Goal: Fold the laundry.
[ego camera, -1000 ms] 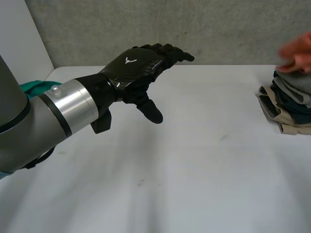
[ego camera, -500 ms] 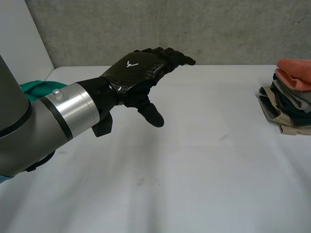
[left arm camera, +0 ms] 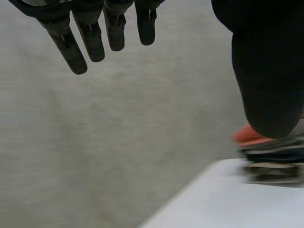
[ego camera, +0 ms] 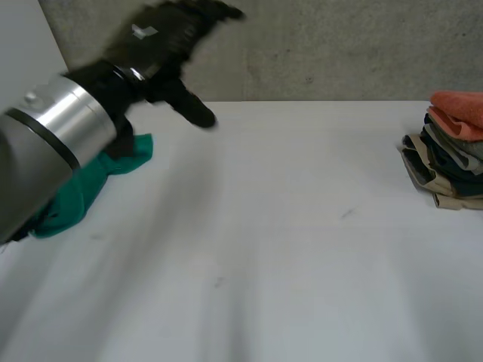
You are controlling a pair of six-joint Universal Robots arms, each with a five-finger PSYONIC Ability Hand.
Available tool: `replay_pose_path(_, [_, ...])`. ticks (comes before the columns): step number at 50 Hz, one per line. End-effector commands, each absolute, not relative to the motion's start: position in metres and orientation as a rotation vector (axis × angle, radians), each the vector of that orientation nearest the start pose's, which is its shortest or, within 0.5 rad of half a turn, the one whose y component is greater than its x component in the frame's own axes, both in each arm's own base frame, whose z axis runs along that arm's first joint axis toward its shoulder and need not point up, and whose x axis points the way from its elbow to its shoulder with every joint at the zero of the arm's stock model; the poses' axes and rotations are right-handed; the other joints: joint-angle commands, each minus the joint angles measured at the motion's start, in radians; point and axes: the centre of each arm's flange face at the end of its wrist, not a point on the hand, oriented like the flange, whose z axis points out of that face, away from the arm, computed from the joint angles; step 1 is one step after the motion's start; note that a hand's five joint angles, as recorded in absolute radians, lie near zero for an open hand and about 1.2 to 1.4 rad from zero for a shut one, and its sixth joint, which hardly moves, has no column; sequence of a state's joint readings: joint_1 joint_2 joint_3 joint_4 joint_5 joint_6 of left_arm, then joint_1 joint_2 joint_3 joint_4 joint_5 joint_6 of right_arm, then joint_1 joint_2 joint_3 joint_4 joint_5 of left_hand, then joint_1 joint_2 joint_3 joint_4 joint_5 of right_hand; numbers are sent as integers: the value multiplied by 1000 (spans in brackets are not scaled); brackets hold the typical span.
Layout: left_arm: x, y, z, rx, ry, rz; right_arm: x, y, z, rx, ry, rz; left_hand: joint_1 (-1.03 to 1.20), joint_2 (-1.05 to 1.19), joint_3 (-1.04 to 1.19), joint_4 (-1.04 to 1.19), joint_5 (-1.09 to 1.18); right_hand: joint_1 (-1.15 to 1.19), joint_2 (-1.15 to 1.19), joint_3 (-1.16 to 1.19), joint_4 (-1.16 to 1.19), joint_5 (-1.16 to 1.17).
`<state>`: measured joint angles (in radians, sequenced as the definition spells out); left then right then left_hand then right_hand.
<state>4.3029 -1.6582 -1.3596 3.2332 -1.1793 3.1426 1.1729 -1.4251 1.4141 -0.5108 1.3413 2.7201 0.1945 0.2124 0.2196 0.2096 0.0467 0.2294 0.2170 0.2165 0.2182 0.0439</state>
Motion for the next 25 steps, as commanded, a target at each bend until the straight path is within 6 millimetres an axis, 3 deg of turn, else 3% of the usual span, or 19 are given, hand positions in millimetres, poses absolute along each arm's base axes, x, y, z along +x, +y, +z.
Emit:
replay_pose_path(1, [-206,-326,354,-547,-1698,2314,151,-342,338,740,-1260,2594,13,-5,-12,-2,-14,-55,-42,-42,-44,-44])
replay_pose_path(5, [-168,-375,314,-618,-1915,2380,211,-301,294,1001,-1417,2631,16,-2,-9,1,-11,-55,-42,-42,-44,-44])
replay_pose_path(7, [-156,-392,295,-677,-1998,2390,222,-289,276,1072,-1510,2589,16,-2,-9,1,-11,-55,-42,-42,-44,-44])
replay_pose_path(8, [-144,-407,275,-744,-2082,2387,225,-284,266,1103,-1565,2554,19,1,-6,4,-8,-55,-42,-42,-44,-44])
replay_pose_path(9, [-139,-414,263,-780,-2124,2378,231,-277,246,1168,-1681,2474,19,1,-6,4,-8,-55,-42,-42,-44,-44])
replay_pose_path(11, [-128,-432,229,-902,-2222,2350,236,-271,228,1227,-1794,2381,19,1,-6,4,-8,-55,-42,-42,-44,-44])
replay_pose_path(16, [-106,-460,170,-1098,-2345,2280,242,-253,178,1349,-2066,2087,31,13,6,16,4,-55,-42,-42,-44,-44])
replay_pose_path(20, [-97,-472,137,-1148,-2338,2210,238,-251,166,1330,-2121,2014,48,30,23,33,22,-55,-42,-42,-44,-44])
replay_pose_path(25, [-100,-479,118,-1195,-2258,2201,236,-248,161,1331,-2145,1996,139,121,114,124,112,-55,-42,-42,-44,-44])
